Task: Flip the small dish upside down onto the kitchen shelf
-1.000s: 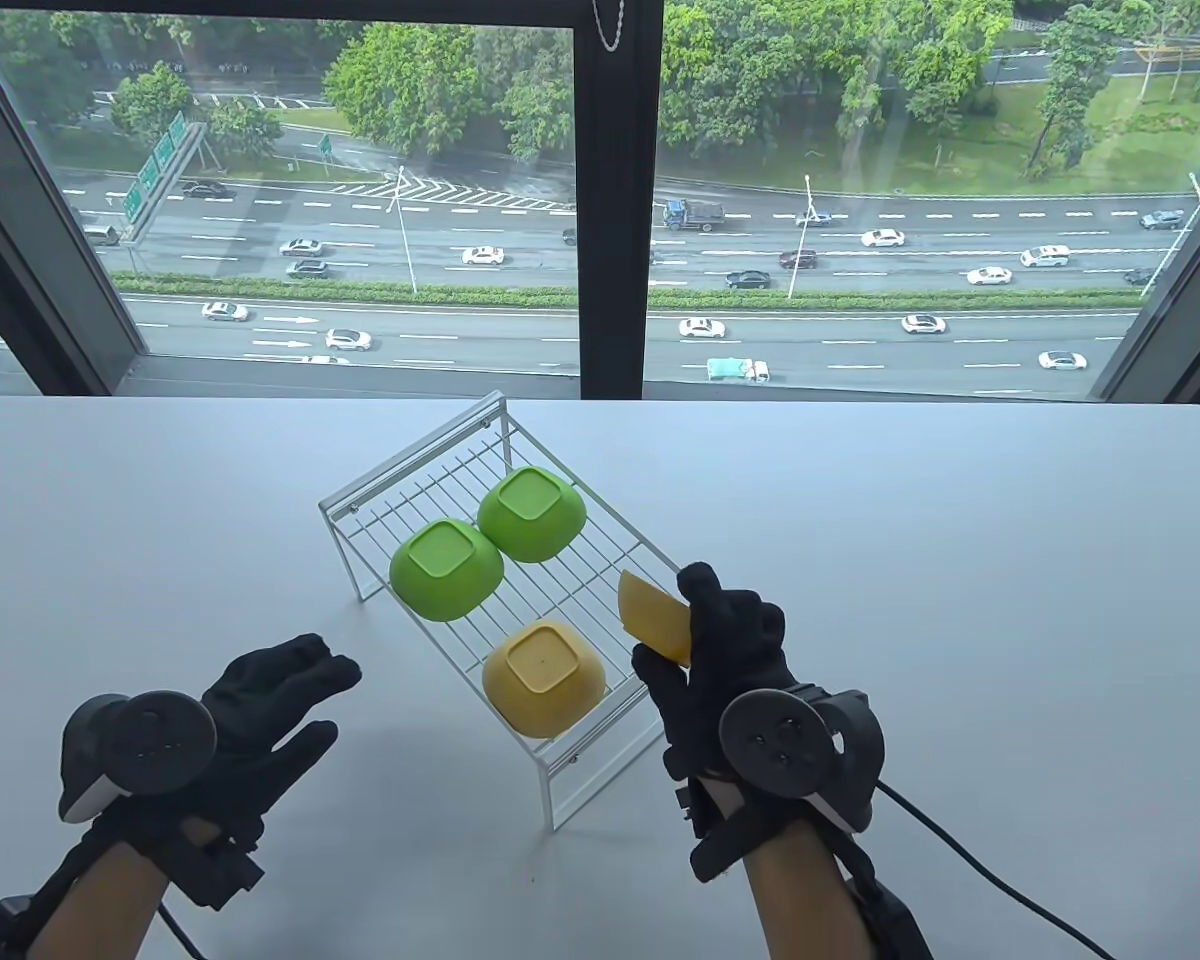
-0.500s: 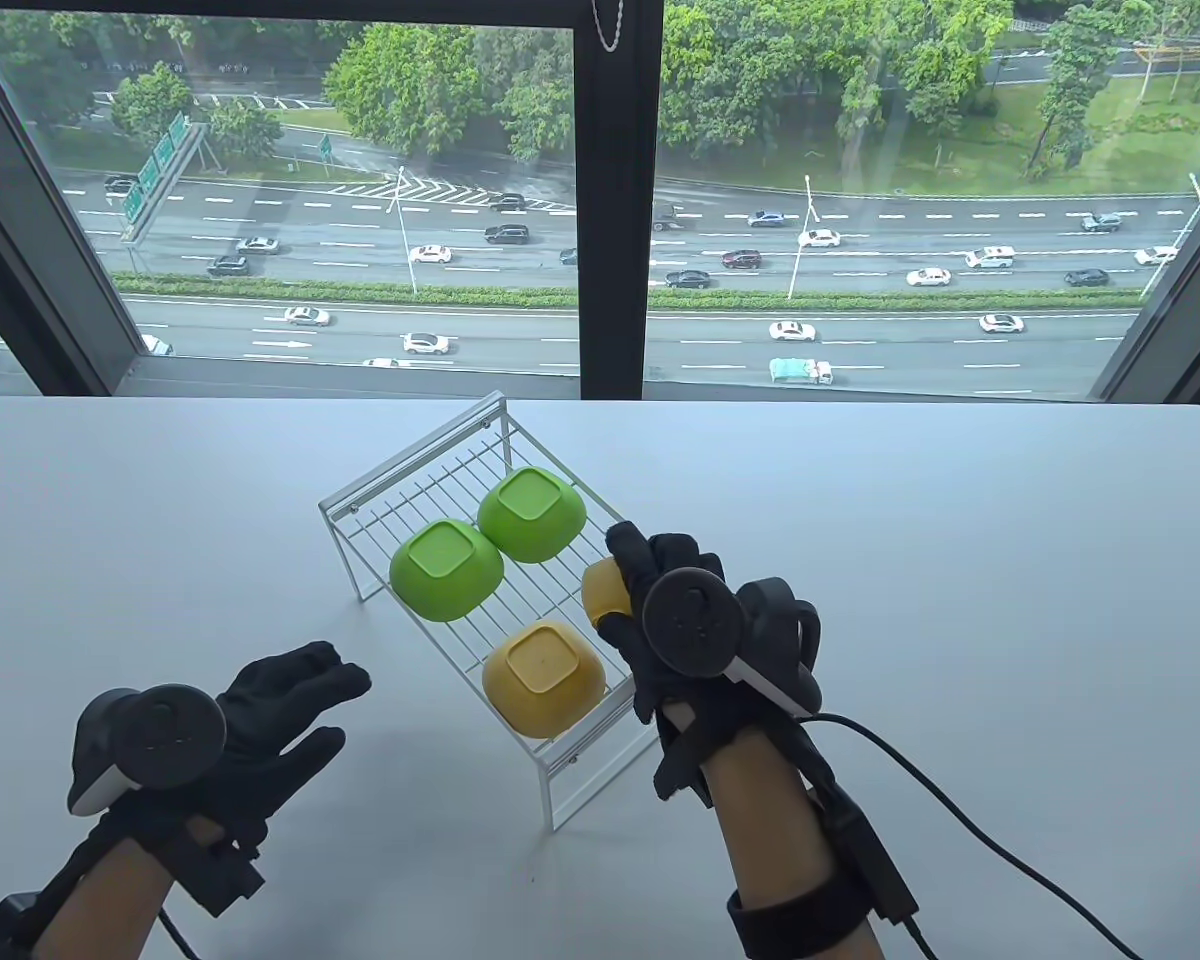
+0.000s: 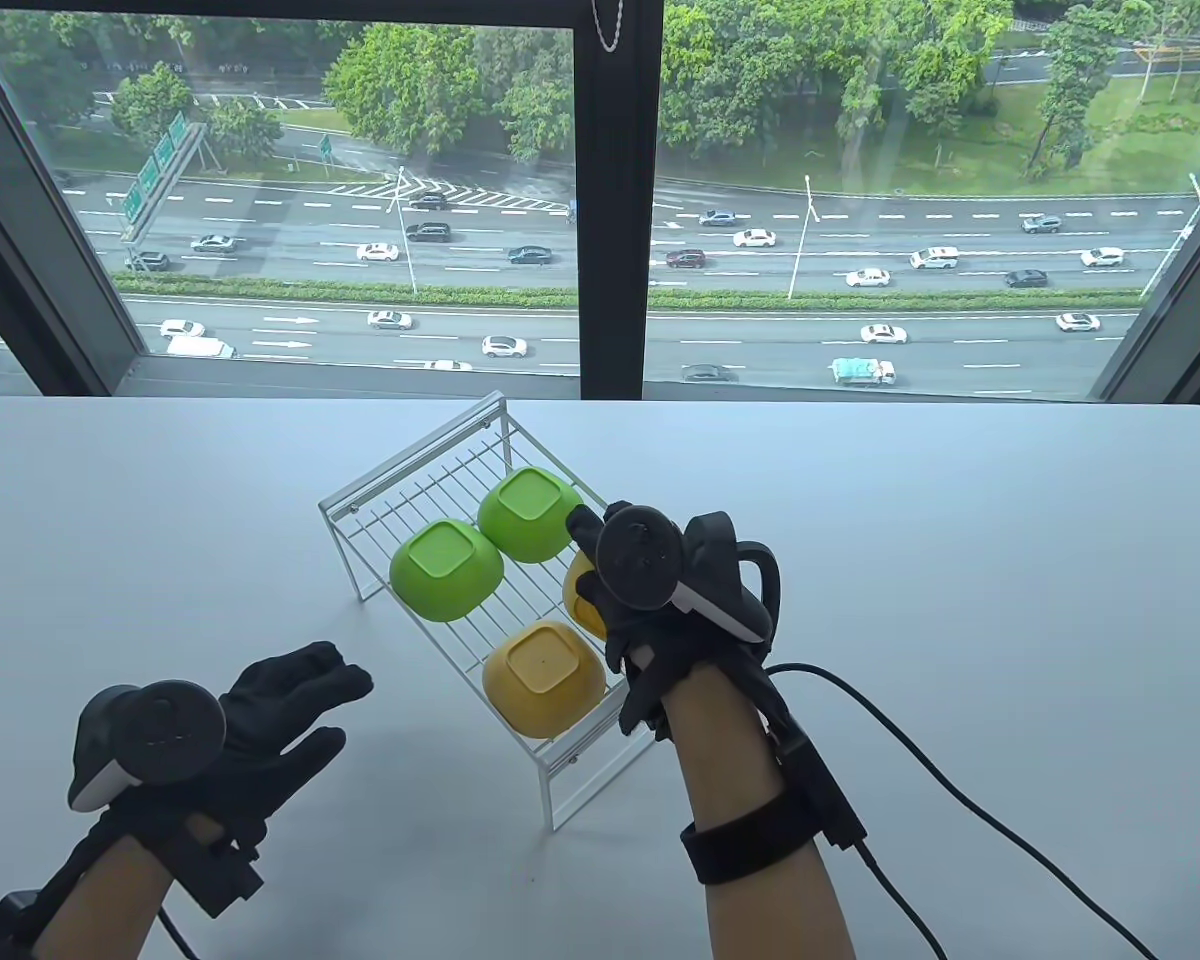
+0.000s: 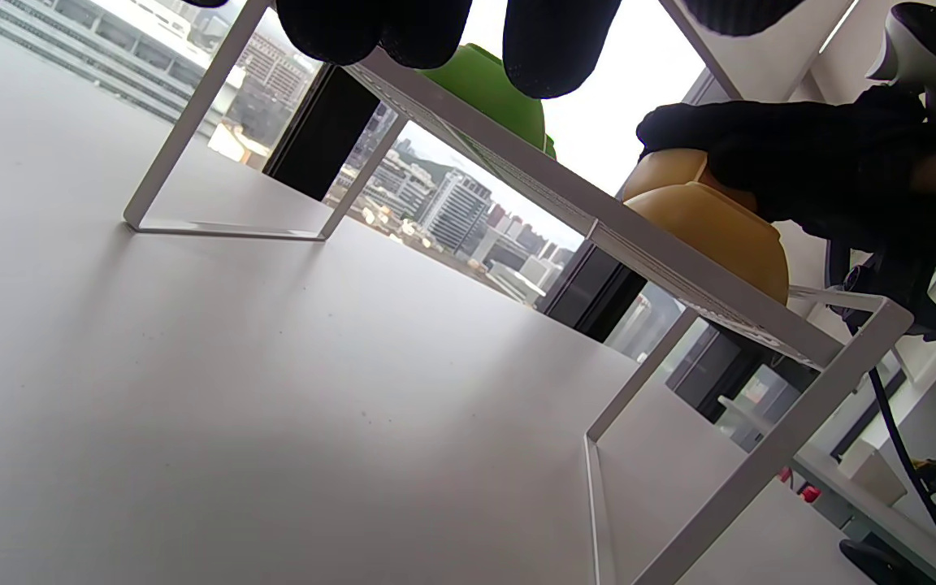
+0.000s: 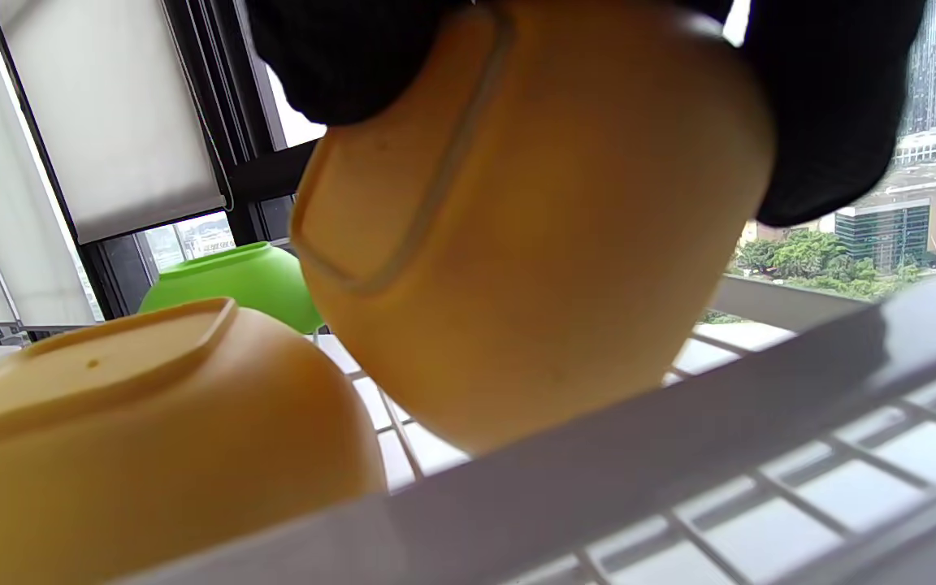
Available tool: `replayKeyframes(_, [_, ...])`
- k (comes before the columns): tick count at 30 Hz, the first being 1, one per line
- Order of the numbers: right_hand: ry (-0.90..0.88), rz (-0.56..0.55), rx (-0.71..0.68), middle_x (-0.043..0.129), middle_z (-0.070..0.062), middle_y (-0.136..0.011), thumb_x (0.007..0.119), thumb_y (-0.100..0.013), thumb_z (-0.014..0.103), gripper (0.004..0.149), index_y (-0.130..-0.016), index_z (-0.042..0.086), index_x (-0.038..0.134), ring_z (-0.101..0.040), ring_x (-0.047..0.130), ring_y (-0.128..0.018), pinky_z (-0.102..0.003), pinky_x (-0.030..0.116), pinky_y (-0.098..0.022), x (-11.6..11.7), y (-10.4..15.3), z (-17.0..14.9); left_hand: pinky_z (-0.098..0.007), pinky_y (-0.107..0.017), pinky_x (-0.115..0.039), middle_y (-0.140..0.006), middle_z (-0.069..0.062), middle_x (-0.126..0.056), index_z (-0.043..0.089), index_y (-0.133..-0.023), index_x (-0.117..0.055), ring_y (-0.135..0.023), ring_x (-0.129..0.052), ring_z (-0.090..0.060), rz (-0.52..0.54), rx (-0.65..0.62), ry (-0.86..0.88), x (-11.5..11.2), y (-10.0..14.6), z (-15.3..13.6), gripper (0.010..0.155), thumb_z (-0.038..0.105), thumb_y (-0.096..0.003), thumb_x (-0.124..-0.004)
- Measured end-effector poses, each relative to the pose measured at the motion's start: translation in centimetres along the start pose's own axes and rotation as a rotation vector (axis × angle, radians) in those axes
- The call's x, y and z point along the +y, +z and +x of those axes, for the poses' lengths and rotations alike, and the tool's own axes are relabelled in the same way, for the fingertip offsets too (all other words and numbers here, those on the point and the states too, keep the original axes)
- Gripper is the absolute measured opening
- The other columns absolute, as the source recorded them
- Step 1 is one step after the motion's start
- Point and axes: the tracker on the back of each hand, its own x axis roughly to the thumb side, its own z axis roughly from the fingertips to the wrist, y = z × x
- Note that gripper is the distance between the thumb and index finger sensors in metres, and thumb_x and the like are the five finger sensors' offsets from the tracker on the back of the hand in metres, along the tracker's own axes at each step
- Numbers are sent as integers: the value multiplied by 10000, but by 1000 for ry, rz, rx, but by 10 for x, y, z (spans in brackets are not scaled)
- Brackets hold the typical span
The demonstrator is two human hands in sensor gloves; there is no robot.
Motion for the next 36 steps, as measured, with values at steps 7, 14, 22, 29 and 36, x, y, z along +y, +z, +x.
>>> replayKeyframes(7, [-20, 49, 99, 719, -174, -1105, 741, -496, 345, 564, -1049, 240, 716, -406, 860, -836, -554, 877, -516, 14, -14, -14, -702, -766, -481, -1193, -113, -493, 315, -1081, -647, -1054, -543, -430, -19, 0, 2, -1, -1, 0, 668, 581, -470, -607])
replayKeyframes(14, [114, 38, 112, 789, 2, -1019, 672, -522, 346, 482, -993, 273, 739, -289, 735, -922, -510, 679, -698, 33, -23, -26, -703, -766, -478, -1193, -111, -494, 314, -1083, -645, -1054, -543, -431, -32, 3, 8, -2, -2, 0, 669, 581, -470, -608])
replayKeyframes(22, [44, -212, 52, 740, -122, -1062, 695, -512, 353, 548, -1044, 226, 661, -400, 713, -913, -584, 636, -685, 23, -1, -26, -706, -765, -474, -1190, -111, -500, 312, -1079, -648, -1049, -550, -431, -15, 3, 4, 1, 0, 0, 669, 579, -467, -610])
replayKeyframes(29, [29, -362, 64, 595, -176, -1135, 709, -513, 505, 669, -1095, 206, 569, -461, 605, -954, -639, 565, -695, 11, 57, -43, -708, -764, -473, -1186, -109, -520, 313, -1079, -649, -1045, -565, -432, -5, 5, -44, 1, 0, 4, 669, 580, -467, -611])
replayKeyframes(36, [-24, -239, 147, 517, -201, -1166, 690, -522, 557, 704, -1114, 206, 541, -494, 526, -978, -667, 505, -705, 13, 111, -82, -716, -765, -458, -1191, -111, -513, 314, -1086, -636, -1053, -554, -435, 0, 22, -56, 0, 0, 2, 674, 580, -467, -612])
